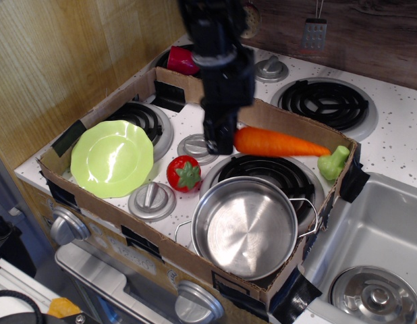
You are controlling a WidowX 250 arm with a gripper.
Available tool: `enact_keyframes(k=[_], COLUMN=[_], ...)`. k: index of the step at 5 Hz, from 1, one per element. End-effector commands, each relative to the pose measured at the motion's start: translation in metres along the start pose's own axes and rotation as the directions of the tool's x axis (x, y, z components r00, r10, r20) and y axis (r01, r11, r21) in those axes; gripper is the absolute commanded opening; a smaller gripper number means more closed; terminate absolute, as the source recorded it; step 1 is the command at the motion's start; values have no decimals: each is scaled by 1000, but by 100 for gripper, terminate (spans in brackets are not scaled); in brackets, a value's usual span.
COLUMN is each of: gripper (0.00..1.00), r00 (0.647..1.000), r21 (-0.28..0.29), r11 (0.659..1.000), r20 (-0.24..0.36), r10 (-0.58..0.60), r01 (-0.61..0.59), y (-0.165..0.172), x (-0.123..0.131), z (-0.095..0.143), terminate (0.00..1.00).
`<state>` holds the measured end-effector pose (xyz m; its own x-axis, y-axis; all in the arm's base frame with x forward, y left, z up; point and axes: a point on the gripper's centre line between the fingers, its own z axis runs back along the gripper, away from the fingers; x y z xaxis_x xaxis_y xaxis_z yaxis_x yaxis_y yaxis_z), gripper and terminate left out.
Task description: Put carrot on plate
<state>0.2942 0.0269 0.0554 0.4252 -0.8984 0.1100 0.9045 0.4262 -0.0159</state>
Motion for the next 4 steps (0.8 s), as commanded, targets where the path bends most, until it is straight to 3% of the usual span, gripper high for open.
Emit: enact_keyframes(k=[1, 3, 4], gripper=[0, 0, 0], r00=[937, 865, 801], r21=[94, 107, 135], r11=[934, 862, 792], r20=[95, 144, 176], r10=[336, 480, 572], r01=[-345, -496, -596], y=[17, 24, 12], x=[-52, -97, -111], z=[53, 59, 43], terminate=[0, 0, 0])
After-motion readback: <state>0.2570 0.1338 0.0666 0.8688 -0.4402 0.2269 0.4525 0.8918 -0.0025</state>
